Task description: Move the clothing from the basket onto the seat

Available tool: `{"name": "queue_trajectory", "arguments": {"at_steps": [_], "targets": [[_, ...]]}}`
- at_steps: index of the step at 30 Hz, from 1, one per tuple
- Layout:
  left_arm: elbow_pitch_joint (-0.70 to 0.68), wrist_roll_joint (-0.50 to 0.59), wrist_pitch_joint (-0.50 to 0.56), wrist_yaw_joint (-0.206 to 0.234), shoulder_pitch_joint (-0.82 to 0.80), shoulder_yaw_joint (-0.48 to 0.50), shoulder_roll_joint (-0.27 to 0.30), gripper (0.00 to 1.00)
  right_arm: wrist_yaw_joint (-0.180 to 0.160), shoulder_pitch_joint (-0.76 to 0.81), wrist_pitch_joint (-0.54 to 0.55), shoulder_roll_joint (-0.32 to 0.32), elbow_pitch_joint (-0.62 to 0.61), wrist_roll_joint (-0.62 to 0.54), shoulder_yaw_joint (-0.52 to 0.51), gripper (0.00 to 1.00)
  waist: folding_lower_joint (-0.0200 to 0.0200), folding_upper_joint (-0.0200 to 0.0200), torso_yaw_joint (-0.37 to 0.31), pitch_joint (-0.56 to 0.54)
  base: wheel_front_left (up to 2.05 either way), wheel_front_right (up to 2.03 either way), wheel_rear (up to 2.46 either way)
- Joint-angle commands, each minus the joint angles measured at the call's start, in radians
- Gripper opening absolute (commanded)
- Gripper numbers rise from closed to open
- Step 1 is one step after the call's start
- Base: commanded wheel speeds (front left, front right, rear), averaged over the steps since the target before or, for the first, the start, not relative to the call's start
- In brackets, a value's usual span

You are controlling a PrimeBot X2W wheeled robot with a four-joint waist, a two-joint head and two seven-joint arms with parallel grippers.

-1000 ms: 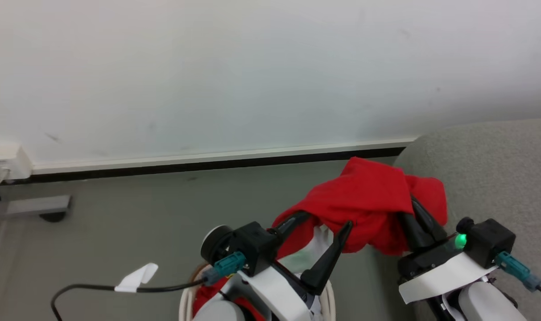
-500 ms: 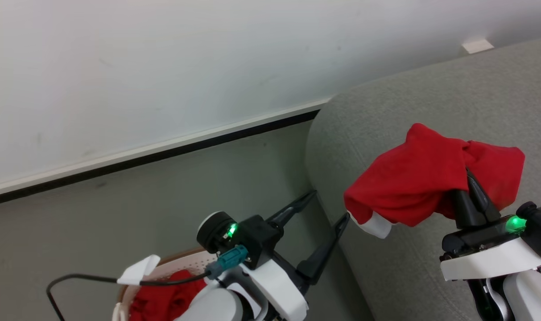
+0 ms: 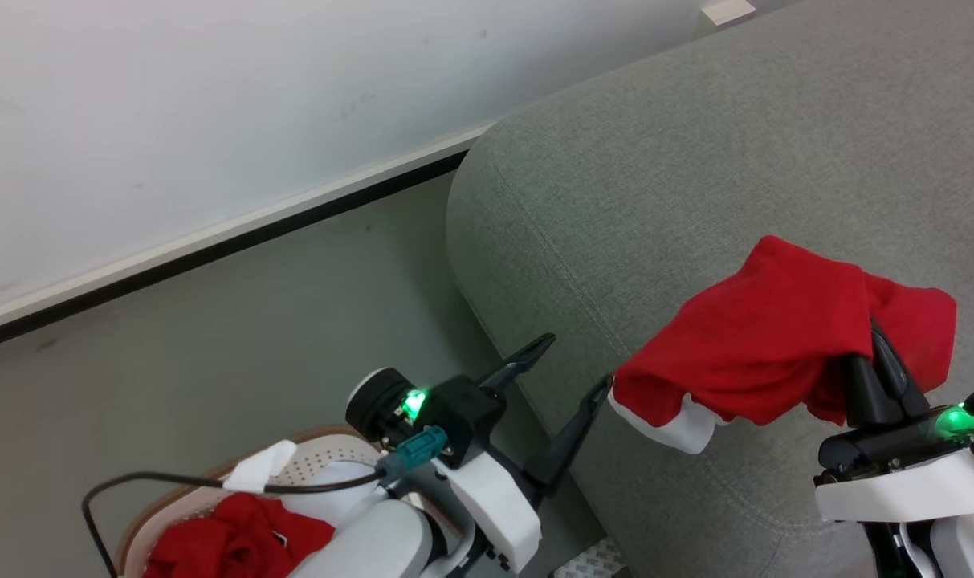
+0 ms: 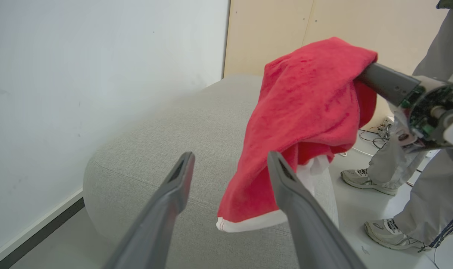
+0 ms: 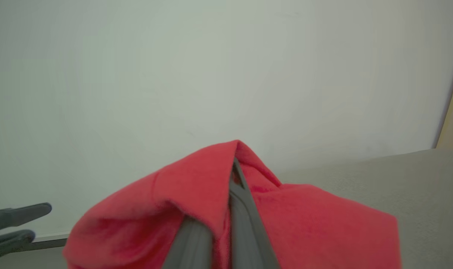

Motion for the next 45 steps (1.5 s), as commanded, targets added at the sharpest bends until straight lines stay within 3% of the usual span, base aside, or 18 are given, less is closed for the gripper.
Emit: {"name": "queue_trajectory", "arguments": {"at_steps": [1,8,14,25,30,38,45], "targets": [[0.003,0.008,-0.005,-0.002,-0.01,0.001,0.004,1.0,-0.002,0.008,0.0,-0.002,-0.006,0.002,-0.006,0.0,-0.0001,-0.0001,-0.005,0.008,0.0,0.0,0.0],[0.024,0.017,0.008,-0.008,-0.048,-0.012,-0.001,1.0,-0.002,-0.063,0.0,-0.04,0.012,0.013,-0.041,0.0,-0.0001,-0.0001,0.017,0.057,0.0,0.0,0.0],[0.021,0.031,0.032,-0.007,-0.089,-0.02,0.003,1.0,-0.002,-0.195,0.0,-0.144,0.108,0.02,-0.048,0.0,-0.0001,-0.0001,0.071,0.13,0.0,0.0,0.0],[0.003,0.054,0.068,0.002,-0.161,-0.032,0.001,1.0,-0.002,-0.528,0.0,-0.377,0.348,0.19,-0.007,0.0,-0.0001,-0.0001,0.19,0.295,0.0,0.0,0.0],[-0.004,0.062,0.069,0.014,-0.177,-0.031,0.002,1.0,-0.002,-0.653,0.0,-0.438,0.457,0.249,0.012,0.0,-0.0001,-0.0001,0.235,0.345,0.0,0.0,0.0],[-0.01,0.065,0.064,0.029,-0.198,-0.029,-0.005,1.0,-0.002,-0.76,0.026,-0.462,0.678,0.292,0.073,0.0,-0.0001,-0.0001,0.299,0.399,0.0,0.0,0.0],[-0.003,0.06,0.054,0.042,-0.205,-0.022,-0.002,1.0,-0.002,-0.759,0.144,-0.447,0.908,0.291,0.177,0.0,-0.0001,-0.0001,0.333,0.408,0.0,0.0,0.0]]}}
